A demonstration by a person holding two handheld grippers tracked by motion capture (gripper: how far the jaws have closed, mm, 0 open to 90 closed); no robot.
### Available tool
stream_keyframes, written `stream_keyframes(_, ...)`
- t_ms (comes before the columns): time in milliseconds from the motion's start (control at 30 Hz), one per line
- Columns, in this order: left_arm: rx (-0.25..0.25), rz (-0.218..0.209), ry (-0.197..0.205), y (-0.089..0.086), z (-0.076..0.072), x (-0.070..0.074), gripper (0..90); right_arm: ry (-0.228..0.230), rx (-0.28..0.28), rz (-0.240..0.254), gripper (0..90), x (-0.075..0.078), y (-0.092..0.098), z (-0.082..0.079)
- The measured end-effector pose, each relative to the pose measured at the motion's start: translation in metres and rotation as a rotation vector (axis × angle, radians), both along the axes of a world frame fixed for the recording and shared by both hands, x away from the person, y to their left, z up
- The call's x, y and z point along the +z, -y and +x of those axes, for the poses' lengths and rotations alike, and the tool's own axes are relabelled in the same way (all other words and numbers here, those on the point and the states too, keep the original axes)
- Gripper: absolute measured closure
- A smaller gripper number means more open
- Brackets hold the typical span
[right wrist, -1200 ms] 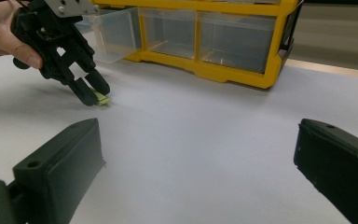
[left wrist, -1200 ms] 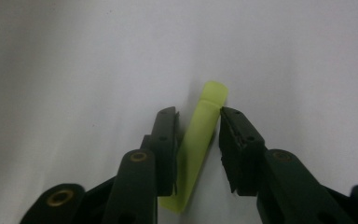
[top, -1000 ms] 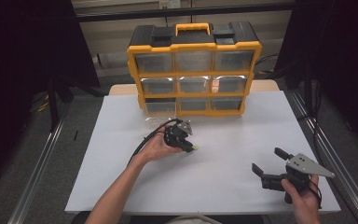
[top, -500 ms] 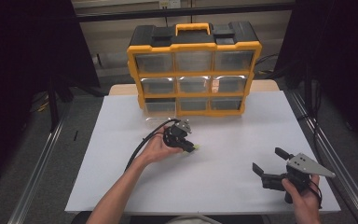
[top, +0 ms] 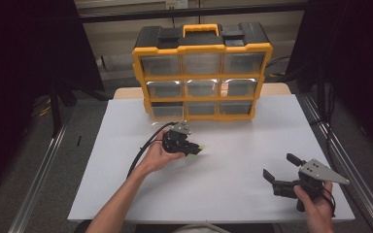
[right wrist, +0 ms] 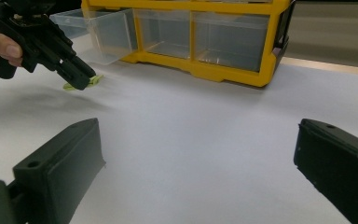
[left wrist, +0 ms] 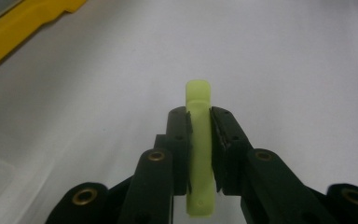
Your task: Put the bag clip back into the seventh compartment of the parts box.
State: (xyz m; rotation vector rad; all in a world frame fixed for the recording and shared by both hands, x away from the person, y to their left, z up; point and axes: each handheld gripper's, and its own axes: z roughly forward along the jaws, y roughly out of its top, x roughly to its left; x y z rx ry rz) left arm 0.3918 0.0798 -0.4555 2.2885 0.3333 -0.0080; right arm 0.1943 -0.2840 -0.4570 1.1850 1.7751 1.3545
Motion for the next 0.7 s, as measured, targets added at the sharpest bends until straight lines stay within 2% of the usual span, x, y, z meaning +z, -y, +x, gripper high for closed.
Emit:
stream_keyframes(33,0.008,-0.032,0.001,-0.001,-0.002,-0.001,78.5,0.002,-0.002,0.000,0.7,0.000,0.000,0.000)
stream_keyframes(100,0.006,-0.030,0.011,-0.004,-0.004,0.003,78.5,0.000,-0.003,0.007,0.7,0.000,0.001,0.000)
stream_keyframes(133,0.005,-0.035,0.023,-0.005,-0.005,0.004,78.5,0.000,-0.003,0.007,0.7,0.000,0.001,0.000)
stream_keyframes(167,0.016,-0.047,0.019,-0.006,-0.007,0.004,78.5,-0.002,-0.003,0.006,0.7,0.000,0.001,0.000)
stream_keyframes(200,0.007,-0.040,0.035,-0.008,-0.009,0.007,78.5,0.000,-0.011,0.012,0.7,0.000,0.000,0.000)
stream_keyframes(267,0.011,-0.064,0.045,-0.010,-0.012,0.008,78.4,0.000,-0.006,0.007,0.7,0.000,0.000,0.001)
stream_keyframes(300,0.023,-0.077,0.037,-0.011,-0.014,0.009,78.5,-0.005,0.000,0.009,0.7,0.000,0.000,0.001)
stream_keyframes(367,0.034,-0.088,0.045,-0.014,-0.015,0.010,78.5,-0.003,0.001,0.010,0.7,0.000,0.000,0.001)
stream_keyframes(433,0.047,-0.121,0.038,-0.016,-0.016,0.011,78.5,-0.004,0.000,0.015,0.6,0.000,0.000,0.001)
stream_keyframes(500,0.064,-0.175,0.019,-0.020,-0.017,0.014,78.5,-0.004,0.002,0.021,0.6,0.000,0.001,0.001)
stream_keyframes(567,0.080,-0.174,0.036,-0.024,-0.018,0.016,78.5,-0.003,-0.001,0.021,0.5,0.001,0.001,0.001)
stream_keyframes(633,0.100,-0.216,0.024,-0.029,-0.017,0.017,78.5,0.003,0.002,0.023,0.3,0.001,0.000,0.001)
stream_keyframes(667,0.108,-0.198,0.036,-0.031,-0.017,0.018,78.5,0.003,0.002,0.023,0.3,0.001,0.000,0.001)
stream_keyframes(700,0.120,-0.219,0.040,-0.033,-0.018,0.018,78.5,0.003,0.007,0.026,0.3,0.001,0.000,0.002)
